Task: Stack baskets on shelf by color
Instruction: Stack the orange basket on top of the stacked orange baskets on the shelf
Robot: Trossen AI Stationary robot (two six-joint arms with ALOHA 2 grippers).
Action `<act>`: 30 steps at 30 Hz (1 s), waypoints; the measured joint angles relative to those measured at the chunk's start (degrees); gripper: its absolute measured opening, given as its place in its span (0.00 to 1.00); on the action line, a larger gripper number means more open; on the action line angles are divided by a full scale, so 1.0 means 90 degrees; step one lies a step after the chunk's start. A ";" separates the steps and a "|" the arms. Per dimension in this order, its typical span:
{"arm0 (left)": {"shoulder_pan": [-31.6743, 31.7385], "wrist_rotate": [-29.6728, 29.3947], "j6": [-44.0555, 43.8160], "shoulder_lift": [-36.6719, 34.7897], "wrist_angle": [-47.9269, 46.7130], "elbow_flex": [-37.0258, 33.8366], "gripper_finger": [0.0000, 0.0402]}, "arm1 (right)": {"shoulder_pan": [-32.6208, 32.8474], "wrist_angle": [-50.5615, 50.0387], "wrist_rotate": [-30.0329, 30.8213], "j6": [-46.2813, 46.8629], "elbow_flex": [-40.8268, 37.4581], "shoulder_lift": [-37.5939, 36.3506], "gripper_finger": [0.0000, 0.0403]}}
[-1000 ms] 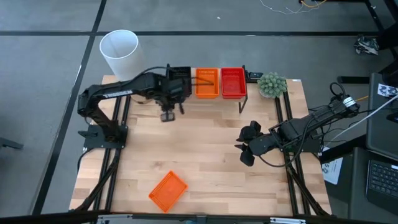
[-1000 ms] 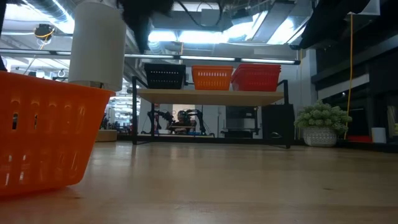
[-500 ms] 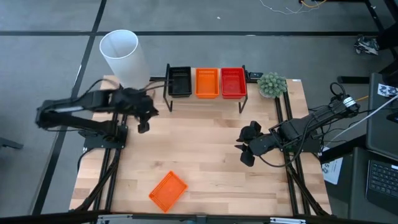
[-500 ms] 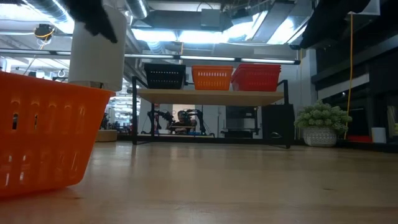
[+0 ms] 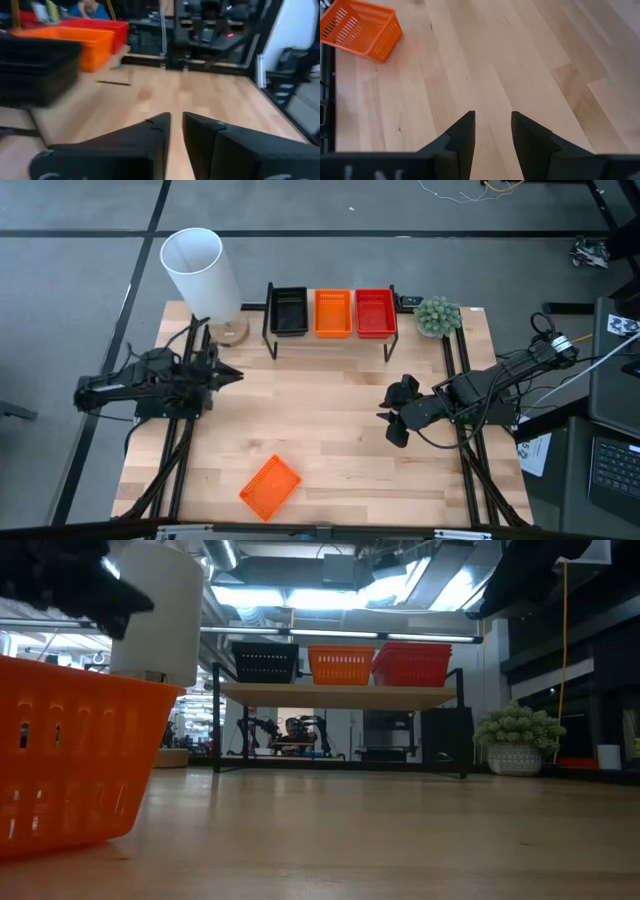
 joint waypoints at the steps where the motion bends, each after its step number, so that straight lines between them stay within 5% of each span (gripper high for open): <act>1: -0.0018 0.0096 -0.0066 0.0020 0.0178 -0.0137 0.10 | 0.0000 0.0010 0.0016 -0.0002 0.0000 0.0000 0.31; 11: -0.0326 0.0111 0.0361 0.0001 0.1397 -0.0874 0.10 | -0.0001 0.0153 0.0024 0.0000 0.0000 0.0002 0.31; 30: -0.0436 -0.0402 0.0281 0.0071 0.1562 -0.1435 0.10 | 0.0000 0.0301 0.0249 0.0007 -0.0002 0.0004 0.31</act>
